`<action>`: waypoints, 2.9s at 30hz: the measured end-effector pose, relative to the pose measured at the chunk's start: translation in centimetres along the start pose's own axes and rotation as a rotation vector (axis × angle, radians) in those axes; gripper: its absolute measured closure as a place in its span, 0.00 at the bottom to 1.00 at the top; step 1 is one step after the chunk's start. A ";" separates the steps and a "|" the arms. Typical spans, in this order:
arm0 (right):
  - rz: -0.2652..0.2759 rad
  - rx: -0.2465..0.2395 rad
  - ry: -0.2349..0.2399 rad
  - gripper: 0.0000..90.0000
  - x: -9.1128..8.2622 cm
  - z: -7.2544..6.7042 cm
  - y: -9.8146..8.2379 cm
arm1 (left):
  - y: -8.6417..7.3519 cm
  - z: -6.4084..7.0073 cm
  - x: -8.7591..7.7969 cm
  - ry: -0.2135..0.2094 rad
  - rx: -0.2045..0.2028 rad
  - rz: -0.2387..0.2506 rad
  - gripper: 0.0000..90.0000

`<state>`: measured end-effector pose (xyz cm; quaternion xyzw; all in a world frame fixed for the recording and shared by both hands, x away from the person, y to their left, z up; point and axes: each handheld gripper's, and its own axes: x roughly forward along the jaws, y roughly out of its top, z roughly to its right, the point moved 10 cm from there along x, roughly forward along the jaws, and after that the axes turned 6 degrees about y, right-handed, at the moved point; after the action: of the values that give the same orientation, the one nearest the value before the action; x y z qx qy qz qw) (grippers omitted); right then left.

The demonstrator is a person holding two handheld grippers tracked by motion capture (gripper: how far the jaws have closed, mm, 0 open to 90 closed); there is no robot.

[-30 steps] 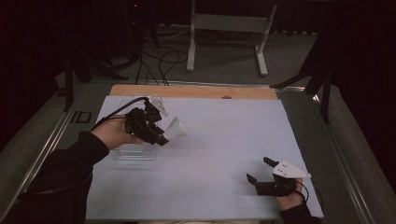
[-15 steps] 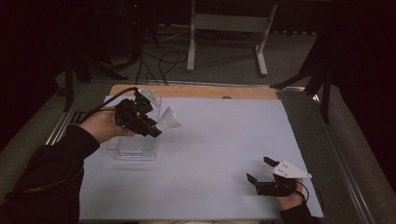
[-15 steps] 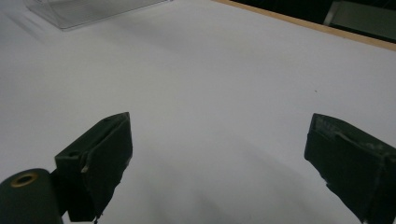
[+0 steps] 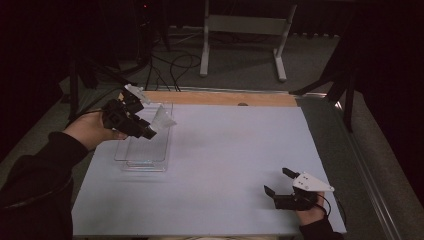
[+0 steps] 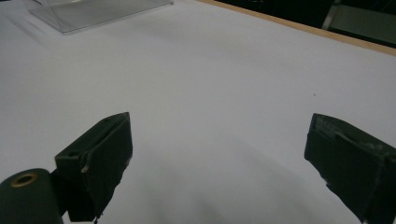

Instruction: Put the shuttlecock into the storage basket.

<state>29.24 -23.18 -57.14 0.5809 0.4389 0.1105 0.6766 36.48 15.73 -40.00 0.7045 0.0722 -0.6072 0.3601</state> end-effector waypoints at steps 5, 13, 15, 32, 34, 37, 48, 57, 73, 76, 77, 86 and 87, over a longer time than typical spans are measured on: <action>-0.002 0.003 0.001 0.09 0.0 0.0 0.0 | -1.0 -1.3 -0.6 0.031 -0.051 0.001 0.73; -0.003 0.003 -0.001 0.09 0.0 0.0 0.0 | -2.3 -2.3 -0.7 0.059 -0.097 -0.002 0.73; -0.002 0.004 0.004 0.09 0.0 -0.1 0.0 | -2.5 -2.5 -0.8 0.063 -0.111 -0.001 0.73; -0.003 0.002 0.003 0.09 0.0 -0.1 0.0 | -5.4 -4.0 0.4 0.074 -0.177 0.001 0.73; -0.006 -0.001 0.000 0.09 0.1 -0.1 0.0 | -5.7 -4.2 0.8 0.074 -0.187 0.000 0.73; -0.005 -0.005 0.001 0.09 0.1 -0.2 0.0 | -6.1 -4.4 1.3 0.072 -0.197 0.002 0.73; -0.008 -0.008 0.005 0.09 0.1 -0.2 0.0 | -7.7 -4.8 4.4 0.060 -0.235 -0.011 0.73; -0.011 -0.007 0.009 0.09 0.2 -0.3 -0.1 | -9.8 -5.8 6.6 0.091 -0.273 -0.053 0.73; -0.016 -0.009 0.014 0.09 0.3 -0.3 -0.2 | -12.4 -6.4 8.4 0.145 -0.294 -0.149 0.73; -0.014 -0.009 0.015 0.09 0.3 -0.3 -0.1 | -12.6 -6.4 8.7 0.140 -0.292 -0.162 0.73; -0.015 -0.008 0.016 0.09 0.3 -0.3 -0.1 | -12.7 -6.3 8.8 0.137 -0.288 -0.170 0.73; -0.015 -0.008 0.013 0.09 0.3 -0.2 -0.2 | -12.9 -6.2 9.2 0.118 -0.286 -0.205 0.73; -0.016 -0.006 0.014 0.09 0.3 -0.2 -0.2 | -12.8 -6.2 9.2 0.119 -0.289 -0.208 0.73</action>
<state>29.17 -22.90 -57.41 0.5745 0.4478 0.1106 0.6761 36.84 25.69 -53.76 0.6690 0.2521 -0.5818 0.3879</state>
